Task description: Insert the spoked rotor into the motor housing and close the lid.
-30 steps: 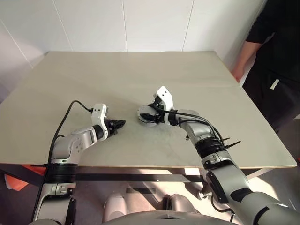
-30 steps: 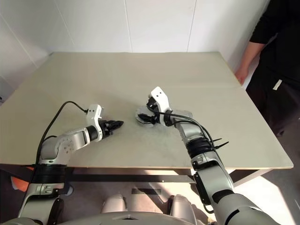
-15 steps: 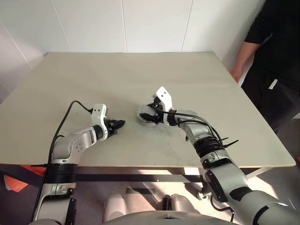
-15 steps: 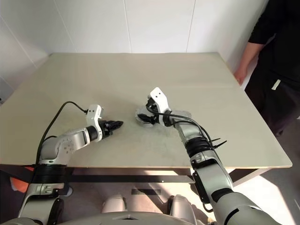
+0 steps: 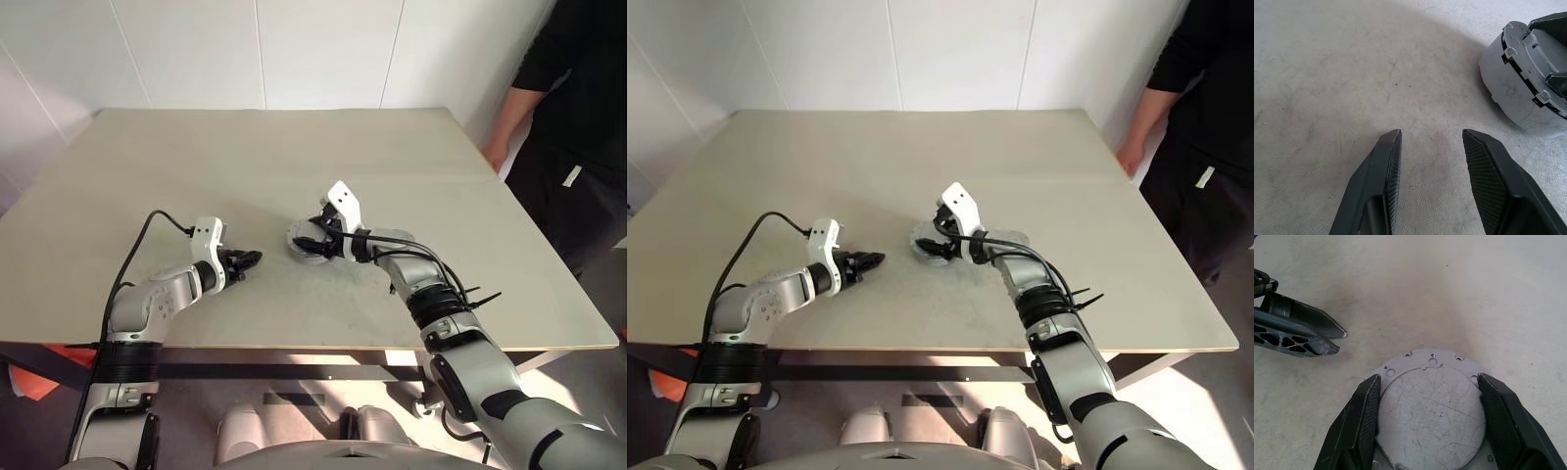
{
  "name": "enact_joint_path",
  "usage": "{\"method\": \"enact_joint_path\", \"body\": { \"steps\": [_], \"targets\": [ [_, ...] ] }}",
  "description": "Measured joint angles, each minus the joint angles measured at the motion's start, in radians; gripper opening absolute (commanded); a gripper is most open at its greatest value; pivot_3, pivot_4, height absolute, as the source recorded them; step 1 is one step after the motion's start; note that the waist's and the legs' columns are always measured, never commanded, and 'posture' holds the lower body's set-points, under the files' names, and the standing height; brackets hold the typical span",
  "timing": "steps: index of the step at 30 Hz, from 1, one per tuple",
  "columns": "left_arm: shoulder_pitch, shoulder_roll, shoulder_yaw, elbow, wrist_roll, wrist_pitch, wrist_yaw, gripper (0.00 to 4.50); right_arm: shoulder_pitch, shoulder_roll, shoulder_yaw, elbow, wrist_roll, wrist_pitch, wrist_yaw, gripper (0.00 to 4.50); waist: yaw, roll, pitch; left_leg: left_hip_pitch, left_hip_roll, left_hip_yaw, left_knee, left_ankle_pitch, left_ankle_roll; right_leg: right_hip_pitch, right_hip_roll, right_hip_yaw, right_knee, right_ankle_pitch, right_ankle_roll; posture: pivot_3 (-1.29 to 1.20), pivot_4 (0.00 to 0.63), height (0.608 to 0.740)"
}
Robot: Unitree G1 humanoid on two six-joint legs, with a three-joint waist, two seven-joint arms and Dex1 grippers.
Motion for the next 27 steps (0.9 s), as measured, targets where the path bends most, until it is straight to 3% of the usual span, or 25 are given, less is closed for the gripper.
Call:
{"method": "enact_joint_path", "body": {
  "steps": [27],
  "targets": [
    [0.002,0.000,-0.005,-0.004,-0.001,0.002,-0.001,2.09,0.017,-0.010,0.000,-0.031,0.000,0.010,0.009,3.02,0.001,0.000,0.000,0.000,0.000,0.000,0.000,0.000,0.000,0.000,0.000,0.000,0.000,0.000,0.000,0.00,0.000,0.740]
  ]
}}
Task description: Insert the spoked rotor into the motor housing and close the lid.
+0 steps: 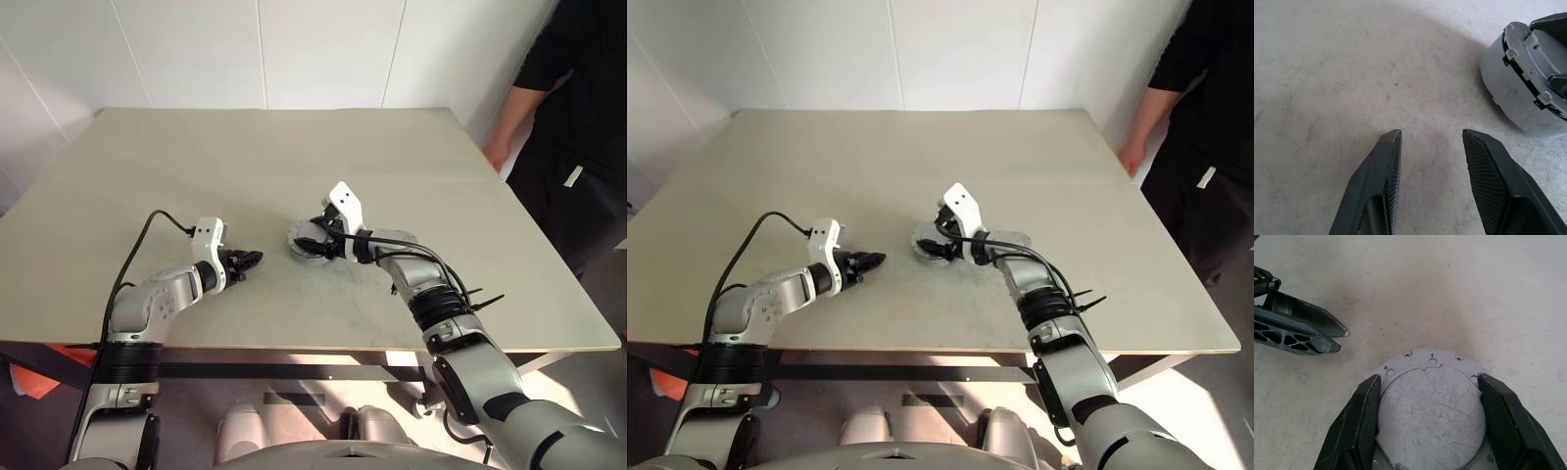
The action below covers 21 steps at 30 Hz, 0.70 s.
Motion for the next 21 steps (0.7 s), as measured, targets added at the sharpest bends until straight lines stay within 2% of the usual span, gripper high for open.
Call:
{"method": "enact_joint_path", "body": {
  "steps": [21],
  "targets": [
    [0.001,0.001,-0.002,-0.002,0.001,-0.001,-0.005,2.09,0.025,-0.024,0.000,-0.068,0.010,0.054,0.049,3.02,0.001,0.000,0.000,0.000,0.000,0.000,0.000,0.000,0.000,0.000,0.000,0.000,0.000,0.000,0.000,0.00,0.000,0.740]
  ]
}}
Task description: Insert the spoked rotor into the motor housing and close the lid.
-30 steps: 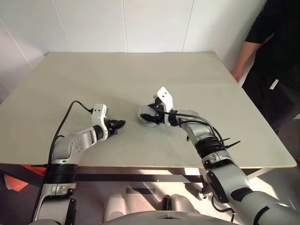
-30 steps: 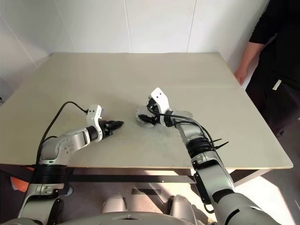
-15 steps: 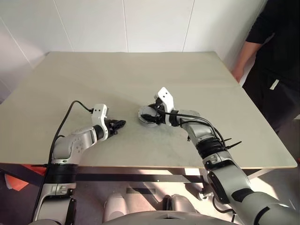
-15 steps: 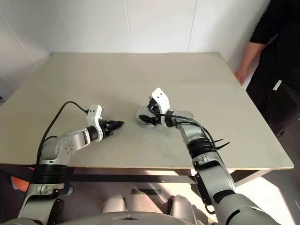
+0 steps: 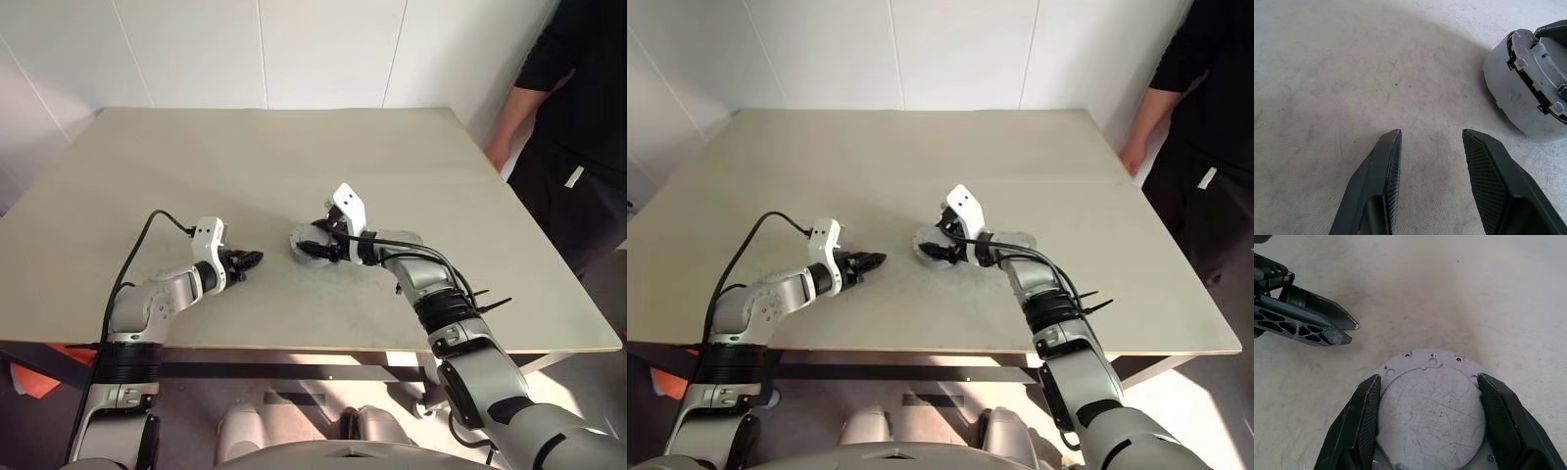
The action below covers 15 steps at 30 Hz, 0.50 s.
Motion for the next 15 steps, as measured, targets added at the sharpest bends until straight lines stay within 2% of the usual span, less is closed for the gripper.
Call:
{"method": "enact_joint_path", "body": {
  "steps": [15],
  "targets": [
    [0.004,0.001,-0.003,-0.003,0.003,-0.006,0.000,2.09,-0.001,0.002,-0.001,-0.008,0.000,0.011,-0.001,3.02,-0.001,0.000,0.000,0.000,0.000,0.000,0.000,0.000,0.000,0.000,0.000,0.000,0.000,0.000,0.000,0.00,0.000,0.740]
  ]
}}
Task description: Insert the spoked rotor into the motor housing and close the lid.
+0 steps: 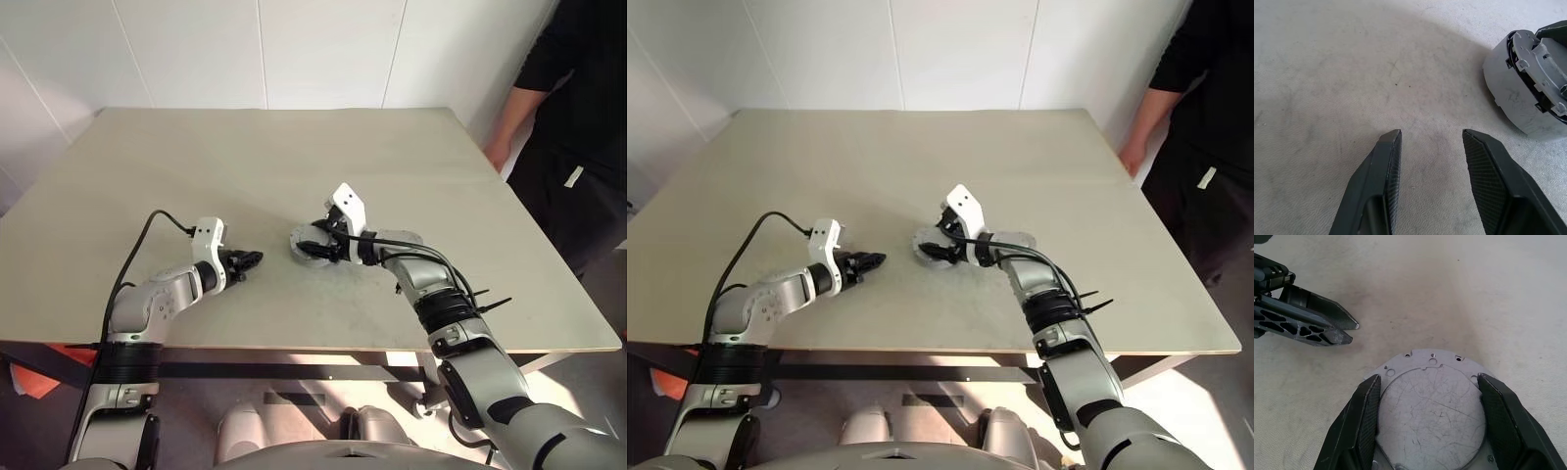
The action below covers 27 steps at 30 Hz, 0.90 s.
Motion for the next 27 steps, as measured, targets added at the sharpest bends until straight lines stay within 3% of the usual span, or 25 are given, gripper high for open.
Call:
{"method": "enact_joint_path", "body": {
  "steps": [27],
  "targets": [
    [0.009,0.001,-0.003,-0.011,0.014,-0.005,0.007,2.09,-0.003,0.023,0.003,0.010,-0.013,-0.009,-0.044,3.02,-0.002,0.000,0.000,0.000,0.000,0.000,0.000,0.000,0.000,0.000,0.000,0.000,0.000,0.000,0.000,0.00,0.000,0.740]
  ]
}}
